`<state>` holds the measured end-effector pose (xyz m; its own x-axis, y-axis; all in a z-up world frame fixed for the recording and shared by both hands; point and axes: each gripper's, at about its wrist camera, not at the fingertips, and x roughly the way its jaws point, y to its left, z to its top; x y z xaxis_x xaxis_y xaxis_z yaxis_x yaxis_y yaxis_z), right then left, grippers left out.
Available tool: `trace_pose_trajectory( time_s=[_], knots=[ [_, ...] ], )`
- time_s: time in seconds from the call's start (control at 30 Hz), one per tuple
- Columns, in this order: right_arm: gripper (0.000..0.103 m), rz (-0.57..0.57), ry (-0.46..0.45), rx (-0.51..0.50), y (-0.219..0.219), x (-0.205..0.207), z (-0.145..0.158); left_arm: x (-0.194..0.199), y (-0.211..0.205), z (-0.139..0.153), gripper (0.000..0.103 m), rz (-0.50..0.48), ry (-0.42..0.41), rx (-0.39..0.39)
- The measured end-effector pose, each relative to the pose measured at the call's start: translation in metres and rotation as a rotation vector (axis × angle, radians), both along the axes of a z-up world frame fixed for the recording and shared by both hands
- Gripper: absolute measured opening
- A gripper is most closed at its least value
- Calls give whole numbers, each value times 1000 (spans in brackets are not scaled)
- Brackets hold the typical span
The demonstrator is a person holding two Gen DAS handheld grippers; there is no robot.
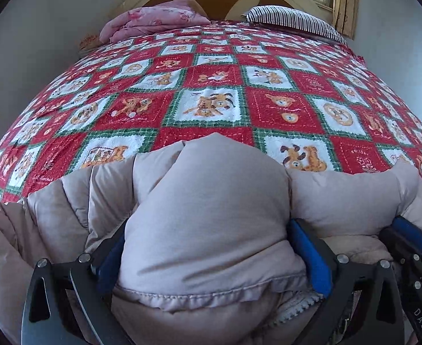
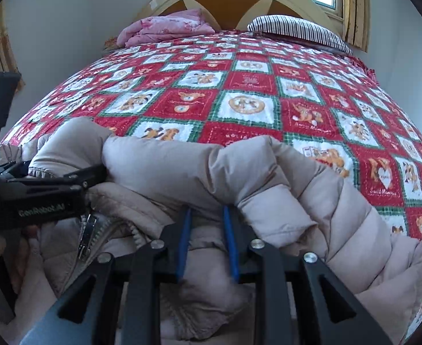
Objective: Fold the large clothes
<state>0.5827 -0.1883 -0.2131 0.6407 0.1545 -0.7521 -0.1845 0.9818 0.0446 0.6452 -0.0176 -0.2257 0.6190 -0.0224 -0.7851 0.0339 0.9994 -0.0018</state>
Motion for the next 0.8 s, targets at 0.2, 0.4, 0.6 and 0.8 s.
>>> trace_pose_trajectory(
  time_s=[0.2,0.4,0.6,0.8],
  knots=[
    [25,-3,4,11,-1,0,-2,-10,1,18,102,8,-41,4],
    [25,-8,5,35,-5,1,-4,-40,3,84,102,-60,-289,-203],
    [25,-8,2,40,-4,1,-3,2,-11,20,102,-60,-20,-200],
    [25,-7,1,54,-5,1,-3,2,-18,8,102,-36,-40,-139]
  ],
)
